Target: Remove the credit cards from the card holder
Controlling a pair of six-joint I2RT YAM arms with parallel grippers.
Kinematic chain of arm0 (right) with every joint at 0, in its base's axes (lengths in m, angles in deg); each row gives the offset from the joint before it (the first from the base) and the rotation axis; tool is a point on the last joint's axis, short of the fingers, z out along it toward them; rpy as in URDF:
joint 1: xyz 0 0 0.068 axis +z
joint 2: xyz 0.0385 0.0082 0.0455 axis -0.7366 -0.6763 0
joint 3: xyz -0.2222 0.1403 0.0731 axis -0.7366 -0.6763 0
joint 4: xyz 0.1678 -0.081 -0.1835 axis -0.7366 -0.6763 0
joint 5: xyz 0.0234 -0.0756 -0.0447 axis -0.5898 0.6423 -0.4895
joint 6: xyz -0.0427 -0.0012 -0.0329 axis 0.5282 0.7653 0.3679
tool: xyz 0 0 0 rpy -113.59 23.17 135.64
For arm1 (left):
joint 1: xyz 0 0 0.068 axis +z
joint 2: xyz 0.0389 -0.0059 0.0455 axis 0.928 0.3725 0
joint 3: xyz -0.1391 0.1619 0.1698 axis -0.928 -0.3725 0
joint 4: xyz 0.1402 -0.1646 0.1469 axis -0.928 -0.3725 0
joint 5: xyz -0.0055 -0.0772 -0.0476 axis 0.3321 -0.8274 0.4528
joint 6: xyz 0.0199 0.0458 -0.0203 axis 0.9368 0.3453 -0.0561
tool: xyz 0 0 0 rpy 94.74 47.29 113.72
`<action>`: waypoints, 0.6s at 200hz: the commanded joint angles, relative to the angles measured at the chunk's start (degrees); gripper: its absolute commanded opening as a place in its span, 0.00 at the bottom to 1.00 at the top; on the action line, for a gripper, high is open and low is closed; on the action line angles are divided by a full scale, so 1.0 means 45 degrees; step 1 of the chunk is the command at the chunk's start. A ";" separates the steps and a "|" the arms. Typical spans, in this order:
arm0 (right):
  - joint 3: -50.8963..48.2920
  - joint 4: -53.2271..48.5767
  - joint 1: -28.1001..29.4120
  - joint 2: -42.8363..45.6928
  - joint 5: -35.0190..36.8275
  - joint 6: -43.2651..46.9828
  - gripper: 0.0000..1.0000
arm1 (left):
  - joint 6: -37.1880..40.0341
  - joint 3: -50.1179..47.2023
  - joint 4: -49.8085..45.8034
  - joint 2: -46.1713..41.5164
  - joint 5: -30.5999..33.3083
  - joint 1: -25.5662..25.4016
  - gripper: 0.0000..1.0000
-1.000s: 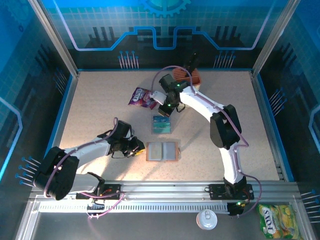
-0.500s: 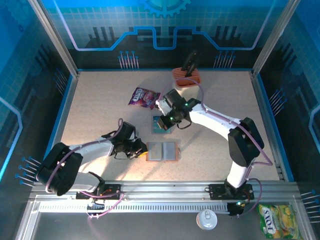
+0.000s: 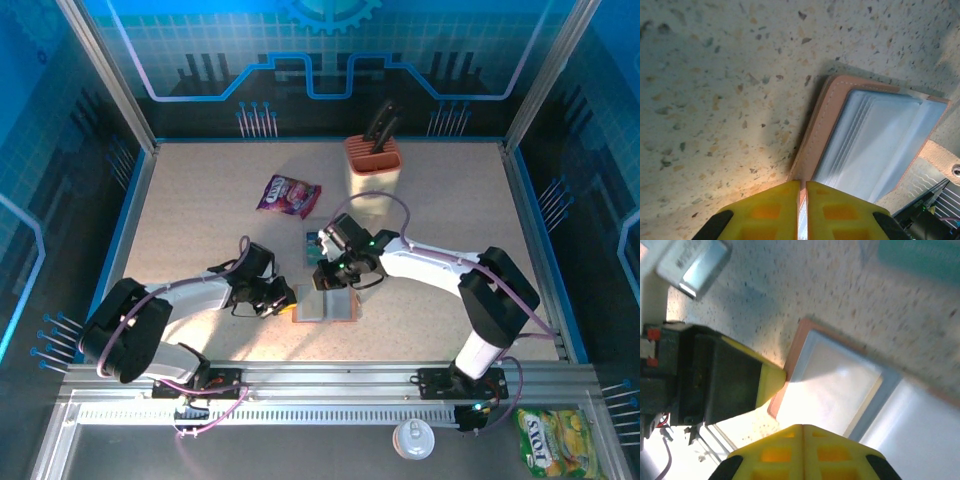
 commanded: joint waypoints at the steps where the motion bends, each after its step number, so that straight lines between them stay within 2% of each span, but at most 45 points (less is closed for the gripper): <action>1: -0.0431 0.0136 0.0309 0.0141 -0.0834 -0.1318 0.11 | 0.0305 0.0253 -0.0640 0.0189 -0.0088 -0.0111 0.13; 23: -0.0869 0.0514 0.0562 0.0100 -0.1158 -0.1713 0.21 | 0.0302 0.0201 -0.0607 0.0297 -0.0117 -0.0103 0.13; 65: -0.0927 0.0900 0.0739 -0.0389 -0.1423 -0.1887 0.32 | 0.0262 0.0058 -0.0486 0.0386 -0.0107 -0.0101 0.13; 120: -0.0354 0.0796 0.0714 -0.1207 -0.1332 -0.1856 0.36 | 0.0310 0.0062 -0.0594 0.0153 0.0128 -0.0090 0.13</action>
